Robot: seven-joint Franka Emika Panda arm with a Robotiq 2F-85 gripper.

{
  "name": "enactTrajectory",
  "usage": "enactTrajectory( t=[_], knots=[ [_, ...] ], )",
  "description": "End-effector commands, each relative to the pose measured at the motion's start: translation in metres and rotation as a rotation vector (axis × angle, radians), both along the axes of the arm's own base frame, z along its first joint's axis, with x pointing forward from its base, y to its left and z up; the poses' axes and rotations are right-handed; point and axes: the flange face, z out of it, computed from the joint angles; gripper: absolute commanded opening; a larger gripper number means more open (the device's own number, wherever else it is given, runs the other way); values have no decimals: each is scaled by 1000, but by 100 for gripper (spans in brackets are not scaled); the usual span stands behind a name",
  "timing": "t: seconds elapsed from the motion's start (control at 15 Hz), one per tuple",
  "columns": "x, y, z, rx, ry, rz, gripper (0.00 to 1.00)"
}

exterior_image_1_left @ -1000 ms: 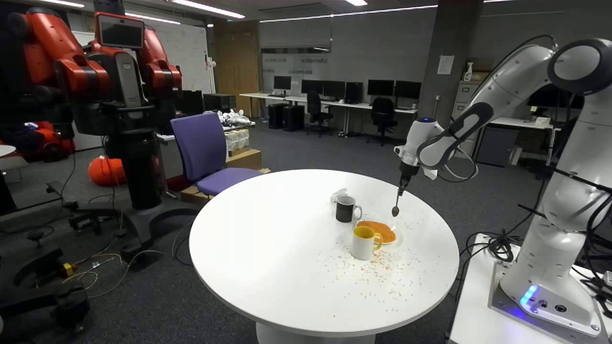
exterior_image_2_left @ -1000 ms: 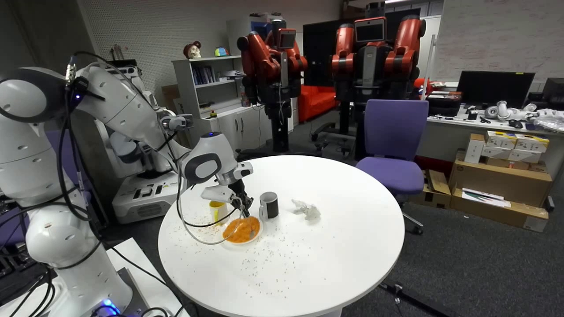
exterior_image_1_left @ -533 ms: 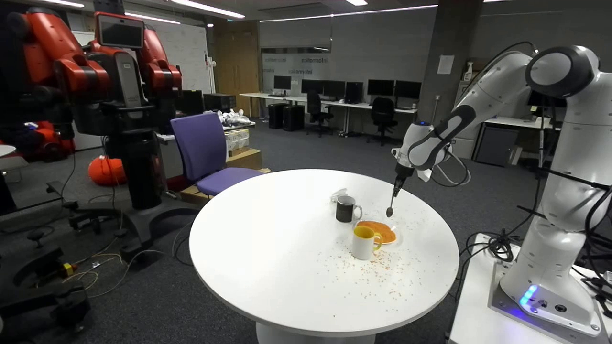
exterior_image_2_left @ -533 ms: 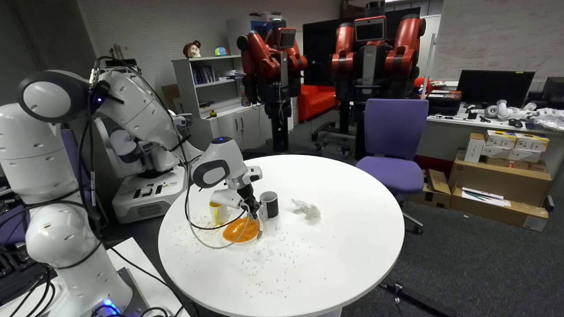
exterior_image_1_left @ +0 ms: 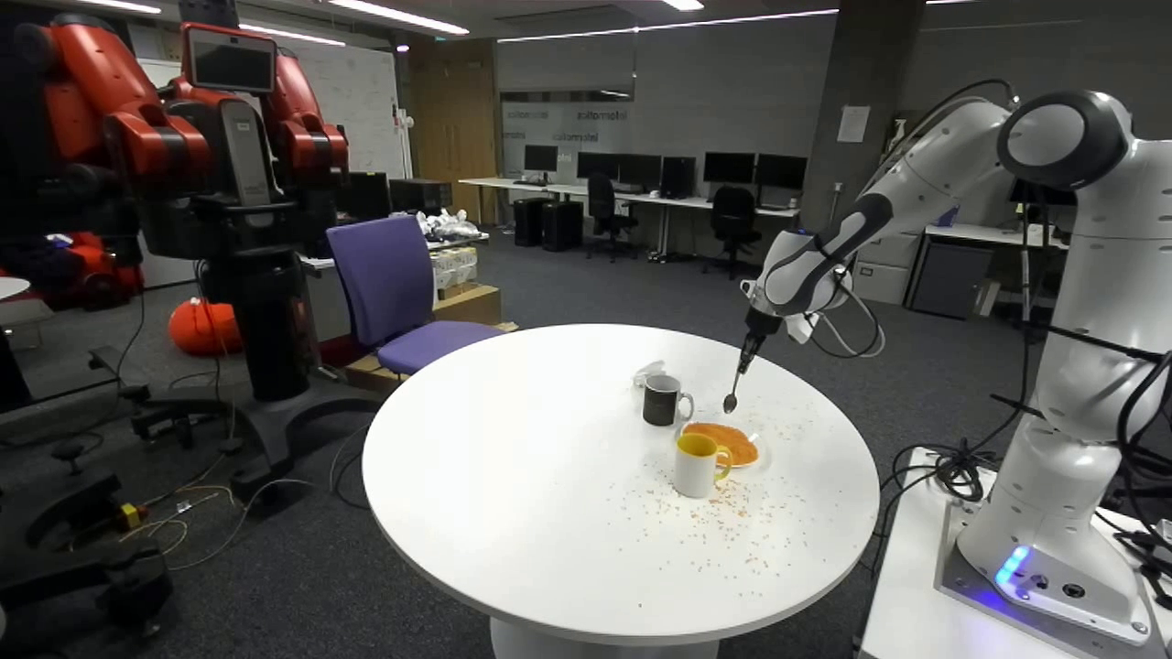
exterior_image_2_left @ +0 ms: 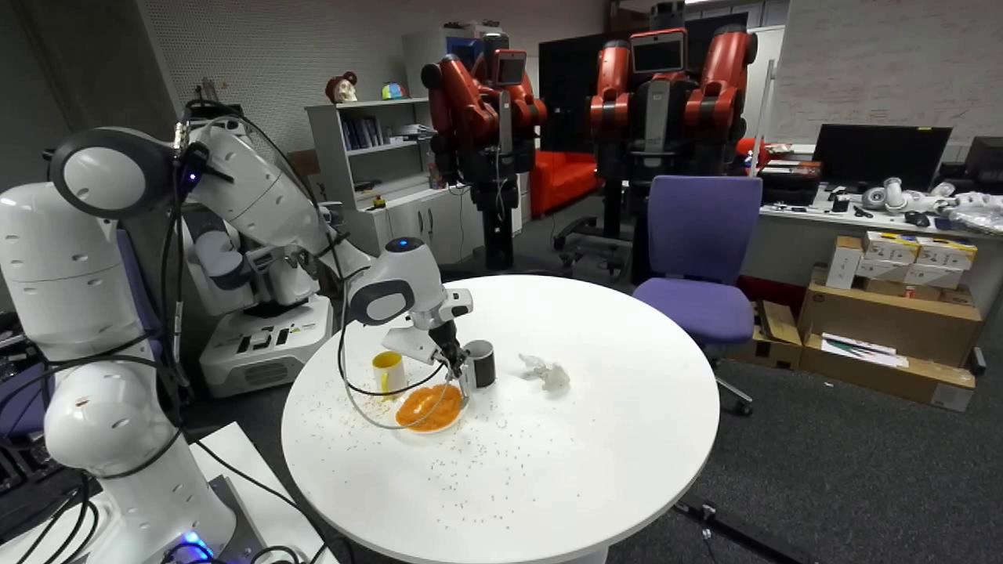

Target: Use the spoon in the white mug to scoop from the plate and empty into the black mug and leave the spoon there

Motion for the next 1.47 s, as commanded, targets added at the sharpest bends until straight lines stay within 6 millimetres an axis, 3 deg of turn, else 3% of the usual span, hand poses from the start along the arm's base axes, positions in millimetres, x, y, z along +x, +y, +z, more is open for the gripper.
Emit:
enactTrajectory(
  t=[0.0, 0.8, 1.4],
  knots=[
    [10, 7, 9, 40, 19, 53, 1],
    [13, 17, 2, -22, 127, 222, 1],
    [14, 12, -23, 2, 157, 267, 1]
  ],
)
